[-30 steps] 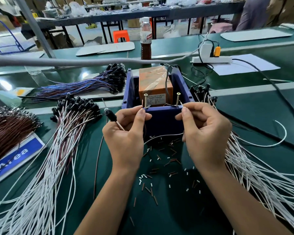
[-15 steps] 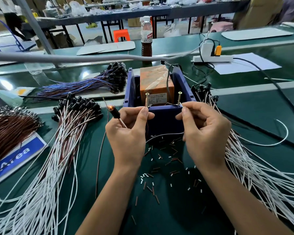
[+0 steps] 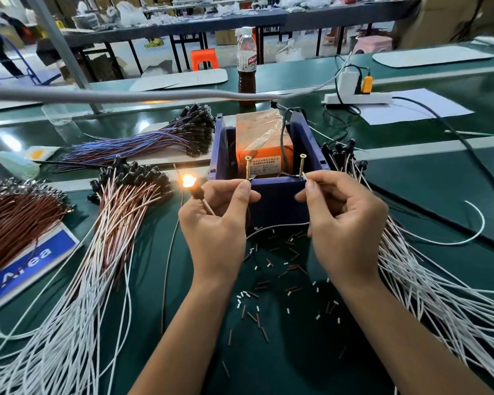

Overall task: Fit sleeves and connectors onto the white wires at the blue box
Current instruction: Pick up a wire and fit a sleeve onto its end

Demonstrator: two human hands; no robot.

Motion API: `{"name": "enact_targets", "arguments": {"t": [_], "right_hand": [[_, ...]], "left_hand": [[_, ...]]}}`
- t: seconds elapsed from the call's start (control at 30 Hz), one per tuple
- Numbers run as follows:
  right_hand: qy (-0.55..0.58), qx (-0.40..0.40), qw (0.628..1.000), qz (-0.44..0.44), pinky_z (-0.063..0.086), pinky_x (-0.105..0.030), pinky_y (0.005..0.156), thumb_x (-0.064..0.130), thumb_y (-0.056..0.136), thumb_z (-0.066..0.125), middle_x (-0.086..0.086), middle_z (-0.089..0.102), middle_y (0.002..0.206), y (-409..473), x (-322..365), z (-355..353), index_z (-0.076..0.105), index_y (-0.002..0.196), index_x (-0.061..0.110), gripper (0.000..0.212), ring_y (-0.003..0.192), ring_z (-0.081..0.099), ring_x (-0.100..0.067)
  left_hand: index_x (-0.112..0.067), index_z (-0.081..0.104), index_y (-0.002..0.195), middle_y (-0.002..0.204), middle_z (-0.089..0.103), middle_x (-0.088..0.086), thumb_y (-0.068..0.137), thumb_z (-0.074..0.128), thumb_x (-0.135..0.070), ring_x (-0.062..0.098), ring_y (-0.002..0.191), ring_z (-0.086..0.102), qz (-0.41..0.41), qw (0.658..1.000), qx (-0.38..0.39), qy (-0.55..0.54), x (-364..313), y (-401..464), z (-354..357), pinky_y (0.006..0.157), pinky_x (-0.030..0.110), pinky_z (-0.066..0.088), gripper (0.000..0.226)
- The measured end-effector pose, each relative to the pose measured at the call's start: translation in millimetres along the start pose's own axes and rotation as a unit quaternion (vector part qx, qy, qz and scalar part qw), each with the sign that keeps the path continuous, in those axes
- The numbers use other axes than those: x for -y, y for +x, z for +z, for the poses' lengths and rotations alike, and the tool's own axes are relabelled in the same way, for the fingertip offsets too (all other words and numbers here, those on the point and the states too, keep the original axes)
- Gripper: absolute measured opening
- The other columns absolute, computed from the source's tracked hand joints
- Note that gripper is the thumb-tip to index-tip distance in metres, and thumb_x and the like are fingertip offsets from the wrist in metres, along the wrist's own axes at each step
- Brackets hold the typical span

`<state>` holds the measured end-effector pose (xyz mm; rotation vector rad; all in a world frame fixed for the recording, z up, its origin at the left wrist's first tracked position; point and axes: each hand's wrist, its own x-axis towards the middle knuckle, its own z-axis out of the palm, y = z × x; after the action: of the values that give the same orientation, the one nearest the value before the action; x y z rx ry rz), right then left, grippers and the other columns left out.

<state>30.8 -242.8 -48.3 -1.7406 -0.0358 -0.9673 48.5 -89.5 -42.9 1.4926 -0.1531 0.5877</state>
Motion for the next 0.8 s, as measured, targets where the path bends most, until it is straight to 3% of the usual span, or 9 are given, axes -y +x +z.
{"name": "enact_targets", "arguments": {"t": [0.17, 0.27, 0.37, 0.43, 0.53, 0.63, 0.7, 0.8], "right_hand": [[0.002, 0.002, 1.0, -0.001, 0.05, -0.016, 0.057, 0.011, 0.1, 0.067, 0.01, 0.076, 0.08, -0.1, 0.7, -0.1, 0.077, 0.103, 0.014, 0.011, 0.059, 0.068, -0.007], [0.003, -0.003, 1.0, -0.008, 0.049, -0.016, 0.058, 0.009, 0.1, 0.066, 0.009, 0.075, 0.081, 1.3, 1.9, -1.8, 0.076, 0.102, 0.013, 0.011, 0.061, 0.068, -0.007], [0.008, -0.043, 0.999, -0.016, 0.047, -0.014, 0.059, 0.009, 0.1, 0.064, 0.008, 0.075, 0.081, 6.9, 5.8, -7.1, 0.074, 0.1, 0.012, 0.01, 0.064, 0.069, -0.008], [0.012, -0.077, 0.997, -0.006, 0.047, -0.016, 0.059, 0.009, 0.099, 0.064, 0.007, 0.075, 0.079, 16.0, 6.7, -15.4, 0.073, 0.098, 0.014, 0.01, 0.062, 0.068, -0.008], [0.051, -0.111, 0.989, 0.078, 0.046, -0.026, 0.05, 0.01, 0.097, 0.064, -0.001, 0.077, 0.077, 34.1, 6.4, -34.0, 0.073, 0.092, 0.018, 0.013, 0.051, 0.061, -0.013], [0.143, -0.158, 0.96, 0.179, 0.036, -0.021, 0.041, 0.001, 0.095, 0.063, -0.004, 0.075, 0.074, 48.3, 10.6, -58.4, 0.073, 0.088, 0.014, 0.017, 0.044, 0.049, -0.012], [0.158, -0.189, 0.947, 0.205, 0.037, -0.021, 0.041, -0.001, 0.094, 0.063, -0.003, 0.074, 0.074, 53.6, 15.6, -74.5, 0.074, 0.093, 0.008, 0.015, 0.045, 0.049, -0.01], [0.101, -0.242, 0.95, 0.168, 0.044, -0.022, 0.045, 0.007, 0.091, 0.067, -0.001, 0.076, 0.092, 56.3, 21.8, -91.8, 0.076, 0.111, 0.009, 0.022, 0.049, 0.056, -0.008]], "left_hand": [[-0.009, 0.075, 0.087, 0.078, 0.077, -0.001, 0.096, 0.072, -0.017, 0.005, 0.06, 0.065, 0.0, 1.0, 0.003, 0.0, -0.4, 0.4, -0.7, 0.062, 0.019, 0.049, 0.012], [-0.01, 0.073, 0.085, 0.078, 0.077, 0.004, 0.096, 0.07, -0.016, 0.007, 0.052, 0.054, -0.014, 0.999, -0.01, -0.037, -3.9, 1.2, -2.0, 0.056, 0.021, 0.043, 0.013], [-0.005, 0.068, 0.085, 0.077, 0.076, 0.01, 0.105, 0.056, -0.015, 0.011, 0.042, 0.035, -0.021, 0.993, -0.019, -0.115, -10.9, 2.6, -5.0, 0.042, 0.02, 0.029, 0.026], [-0.007, 0.069, 0.085, 0.078, 0.077, 0.011, 0.11, 0.043, -0.02, 0.013, 0.038, 0.035, -0.007, 0.992, -0.022, -0.128, -18.3, 4.8, -6.0, 0.039, 0.02, 0.028, 0.039], [-0.019, 0.072, 0.082, 0.083, 0.078, 0.012, 0.112, 0.034, -0.028, 0.013, 0.036, 0.035, 0.015, 0.987, -0.02, -0.159, -36.0, 9.9, -0.8, 0.038, 0.023, 0.028, 0.049], [-0.016, 0.068, 0.089, 0.098, 0.078, 0.014, 0.113, 0.028, -0.033, 0.012, 0.035, 0.037, 0.024, 0.981, 0.017, -0.191, -54.5, 13.1, 22.9, 0.038, 0.021, 0.029, 0.05], [-0.017, 0.067, 0.09, 0.099, 0.078, 0.012, 0.113, 0.027, -0.033, 0.01, 0.037, 0.039, 0.0, 0.976, 0.049, -0.211, -62.9, 8.8, 47.1, 0.037, 0.02, 0.029, 0.048], [-0.011, 0.065, 0.085, 0.08, 0.071, 0.011, 0.113, 0.03, -0.032, 0.011, 0.042, 0.038, -0.116, 0.963, 0.095, -0.222, -68.3, -0.1, 81.8, 0.039, 0.023, 0.027, 0.049]]}}
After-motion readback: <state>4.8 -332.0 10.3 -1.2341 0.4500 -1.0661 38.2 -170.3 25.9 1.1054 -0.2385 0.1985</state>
